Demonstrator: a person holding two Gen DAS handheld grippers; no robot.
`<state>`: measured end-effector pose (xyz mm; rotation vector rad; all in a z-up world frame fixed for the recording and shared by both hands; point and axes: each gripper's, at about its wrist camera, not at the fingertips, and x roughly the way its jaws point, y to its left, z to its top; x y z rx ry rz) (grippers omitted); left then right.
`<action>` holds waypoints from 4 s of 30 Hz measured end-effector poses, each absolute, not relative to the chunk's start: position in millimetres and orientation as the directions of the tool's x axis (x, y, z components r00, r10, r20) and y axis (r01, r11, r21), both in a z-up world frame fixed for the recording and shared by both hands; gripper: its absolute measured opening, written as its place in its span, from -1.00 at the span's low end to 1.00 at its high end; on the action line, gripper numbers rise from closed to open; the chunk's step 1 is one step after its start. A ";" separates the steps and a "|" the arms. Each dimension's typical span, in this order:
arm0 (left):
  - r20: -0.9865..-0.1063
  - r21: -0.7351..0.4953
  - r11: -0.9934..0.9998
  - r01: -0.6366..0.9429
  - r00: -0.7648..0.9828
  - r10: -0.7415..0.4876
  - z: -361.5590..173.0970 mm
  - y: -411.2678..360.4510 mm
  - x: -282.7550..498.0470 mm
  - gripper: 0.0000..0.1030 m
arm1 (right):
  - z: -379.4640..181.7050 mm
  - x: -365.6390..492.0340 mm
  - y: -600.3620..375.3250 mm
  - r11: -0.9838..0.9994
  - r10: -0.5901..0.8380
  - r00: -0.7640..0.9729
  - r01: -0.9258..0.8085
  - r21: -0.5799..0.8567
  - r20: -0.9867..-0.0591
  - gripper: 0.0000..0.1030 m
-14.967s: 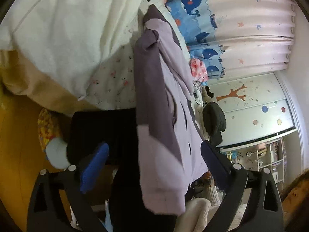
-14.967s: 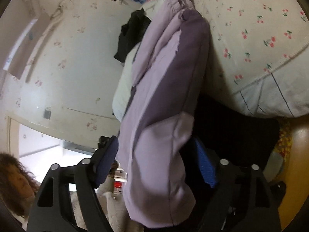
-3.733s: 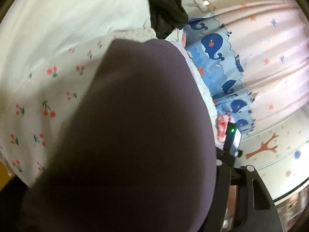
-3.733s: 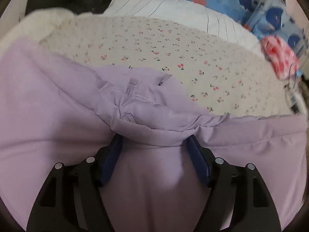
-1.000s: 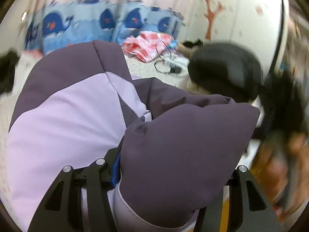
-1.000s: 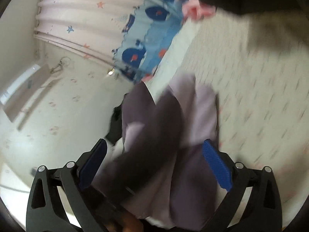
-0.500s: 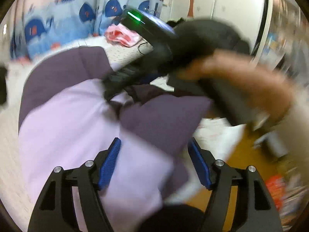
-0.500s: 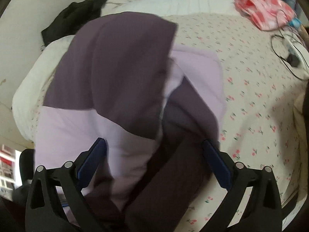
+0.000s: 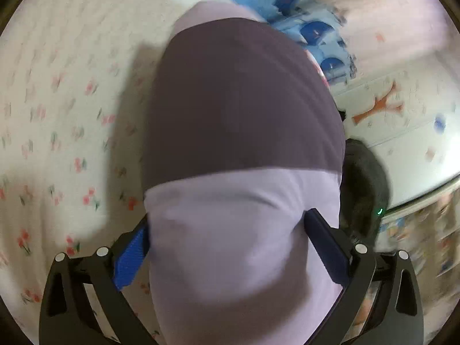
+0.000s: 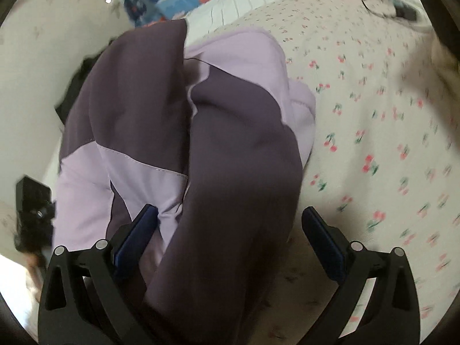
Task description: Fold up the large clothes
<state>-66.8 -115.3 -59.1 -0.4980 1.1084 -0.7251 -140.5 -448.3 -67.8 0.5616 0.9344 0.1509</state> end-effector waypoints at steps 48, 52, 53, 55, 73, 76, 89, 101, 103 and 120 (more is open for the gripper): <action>-0.690 -0.098 0.940 0.327 0.658 -0.300 -13.4 29.4 -83.7 0.89 | -28.9 -73.7 -194.7 0.944 0.169 0.739 0.069 0.323 -0.652 0.86; -0.694 -0.105 0.943 0.315 0.656 -0.296 -9.6 21.6 -88.5 0.89 | -85.5 -75.4 -218.1 0.878 0.234 0.689 0.152 0.453 -0.686 0.87; -0.688 -0.068 0.952 0.299 0.677 -0.261 -7.8 19.2 -92.9 0.89 | -84.1 -76.1 -218.2 0.875 0.244 0.683 0.150 0.459 -0.689 0.87; -0.675 -0.007 0.958 0.288 0.705 -0.217 -5.1 16.6 -99.5 0.89 | -72.6 -84.7 -208.3 0.889 0.216 0.670 0.166 0.427 -0.710 0.86; -0.573 0.090 0.965 0.248 0.805 -0.153 34.9 15.4 -130.3 0.89 | 20.5 -140.9 -141.5 0.991 0.106 0.670 -0.011 0.132 -0.735 0.86; -0.564 0.096 0.966 0.241 0.813 -0.147 50.8 9.4 -115.4 0.89 | 58.7 -149.5 -148.1 0.984 0.151 0.764 -0.056 0.169 -0.628 0.86; -0.642 0.011 0.981 0.193 0.754 -0.141 31.4 1.1 -47.8 0.89 | 8.7 42.8 -118.1 0.991 0.118 0.550 -0.114 0.066 -0.827 0.86; -0.641 0.017 0.985 0.171 0.758 -0.121 20.4 5.7 -58.5 0.89 | 61.3 -69.2 -128.8 0.977 0.215 0.670 -0.143 0.161 -0.711 0.86; -0.639 0.015 0.986 0.166 0.760 -0.118 21.1 5.3 -59.7 0.89 | 30.6 -74.2 -118.3 0.978 0.203 0.606 -0.157 0.134 -0.769 0.86; -0.609 0.057 0.982 0.181 0.785 -0.109 30.9 1.4 -78.3 0.89 | 64.0 -103.2 -118.5 0.937 0.347 0.661 -0.274 0.216 -0.665 0.86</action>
